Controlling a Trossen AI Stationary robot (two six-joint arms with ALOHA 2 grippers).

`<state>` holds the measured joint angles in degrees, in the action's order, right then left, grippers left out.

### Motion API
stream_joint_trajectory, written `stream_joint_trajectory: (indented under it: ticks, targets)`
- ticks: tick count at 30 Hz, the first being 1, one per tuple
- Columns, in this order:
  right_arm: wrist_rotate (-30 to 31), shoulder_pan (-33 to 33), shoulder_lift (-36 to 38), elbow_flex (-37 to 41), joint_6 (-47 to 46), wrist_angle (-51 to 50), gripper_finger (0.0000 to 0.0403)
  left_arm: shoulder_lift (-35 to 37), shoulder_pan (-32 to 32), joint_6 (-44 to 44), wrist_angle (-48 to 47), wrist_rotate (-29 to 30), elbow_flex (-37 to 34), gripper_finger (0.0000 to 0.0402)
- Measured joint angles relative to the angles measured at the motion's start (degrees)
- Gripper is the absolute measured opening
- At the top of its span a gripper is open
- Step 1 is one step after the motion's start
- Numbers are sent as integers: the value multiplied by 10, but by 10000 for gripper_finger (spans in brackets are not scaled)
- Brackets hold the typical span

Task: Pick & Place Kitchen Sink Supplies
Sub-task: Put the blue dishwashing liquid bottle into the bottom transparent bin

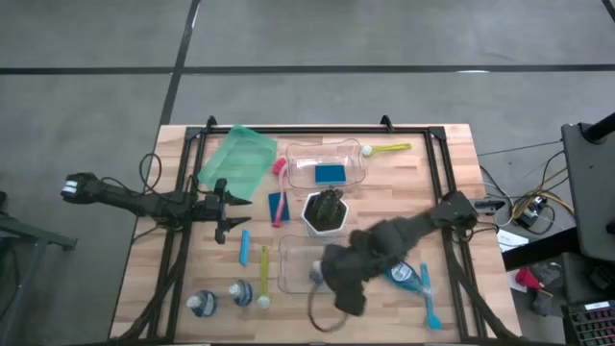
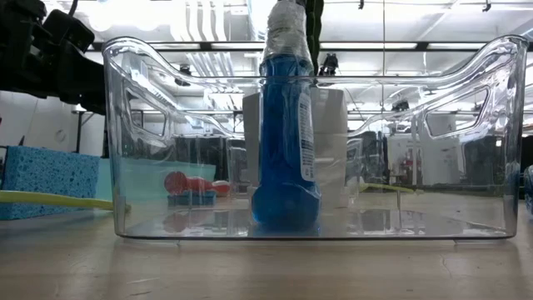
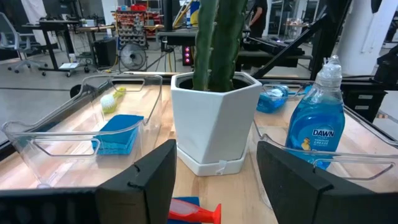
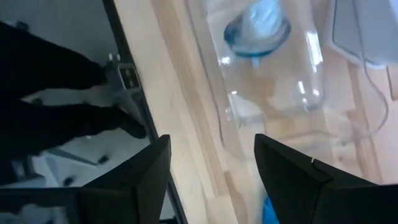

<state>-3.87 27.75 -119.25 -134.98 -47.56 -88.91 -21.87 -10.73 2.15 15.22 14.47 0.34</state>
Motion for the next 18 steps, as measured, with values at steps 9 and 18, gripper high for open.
stream_joint_trajectory:
  ticks: [9, 18]
  targets:
    - [93, 107, 1, 3, -135, -11, 220, 0, 0, 0, -3, 0, 0, 218]
    - [104, 195, 2, 37, -277, -11, 219, 0, 0, 0, -3, 0, 0, 218]
